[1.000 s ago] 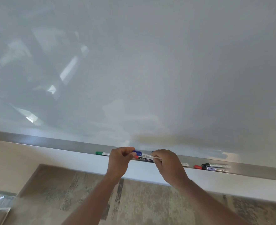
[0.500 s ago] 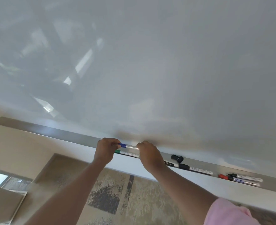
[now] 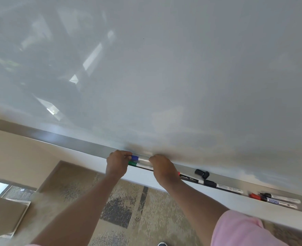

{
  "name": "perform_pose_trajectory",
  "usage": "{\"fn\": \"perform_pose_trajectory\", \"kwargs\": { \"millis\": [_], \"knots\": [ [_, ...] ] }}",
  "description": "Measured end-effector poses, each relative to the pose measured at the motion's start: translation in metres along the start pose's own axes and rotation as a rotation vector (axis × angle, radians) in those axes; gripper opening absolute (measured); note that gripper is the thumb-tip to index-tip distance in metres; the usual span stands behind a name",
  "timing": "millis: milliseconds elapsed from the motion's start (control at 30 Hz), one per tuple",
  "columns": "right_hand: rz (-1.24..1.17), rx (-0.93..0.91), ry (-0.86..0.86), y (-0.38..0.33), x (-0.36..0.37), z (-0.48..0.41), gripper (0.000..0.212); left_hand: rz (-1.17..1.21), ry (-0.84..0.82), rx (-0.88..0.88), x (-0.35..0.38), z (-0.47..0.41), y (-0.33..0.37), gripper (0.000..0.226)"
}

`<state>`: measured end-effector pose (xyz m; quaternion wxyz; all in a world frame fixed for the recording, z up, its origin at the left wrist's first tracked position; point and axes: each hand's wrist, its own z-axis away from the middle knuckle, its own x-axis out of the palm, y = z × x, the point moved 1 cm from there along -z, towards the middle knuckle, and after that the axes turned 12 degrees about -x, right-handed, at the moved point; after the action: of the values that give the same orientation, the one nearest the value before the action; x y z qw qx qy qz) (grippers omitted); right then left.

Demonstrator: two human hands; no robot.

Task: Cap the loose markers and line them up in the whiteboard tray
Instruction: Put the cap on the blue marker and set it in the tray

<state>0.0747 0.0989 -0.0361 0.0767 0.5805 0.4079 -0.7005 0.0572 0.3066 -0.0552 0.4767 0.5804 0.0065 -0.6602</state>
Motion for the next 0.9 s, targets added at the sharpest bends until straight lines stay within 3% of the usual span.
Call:
{"fn": "perform_pose_trajectory", "kwargs": {
  "millis": [200, 433, 633, 900],
  "knots": [
    [0.02, -0.041, -0.025, 0.004, 0.006, 0.0, 0.04, -0.101, 0.003, 0.079, 0.002, 0.004, -0.001, 0.033],
    [0.048, -0.089, -0.014, 0.004, 0.003, 0.003, 0.028, -0.173, 0.023, 0.09, 0.003, 0.009, 0.0, 0.037],
    [0.028, -0.085, 0.052, 0.019, -0.002, 0.019, 0.041, -0.204, 0.07, 0.109, 0.007, 0.013, 0.003, 0.037],
    [0.111, -0.039, 0.09, 0.065, -0.032, 0.062, 0.018, -0.087, 0.079, 0.151, 0.018, 0.027, 0.02, 0.035]
  ]
}}
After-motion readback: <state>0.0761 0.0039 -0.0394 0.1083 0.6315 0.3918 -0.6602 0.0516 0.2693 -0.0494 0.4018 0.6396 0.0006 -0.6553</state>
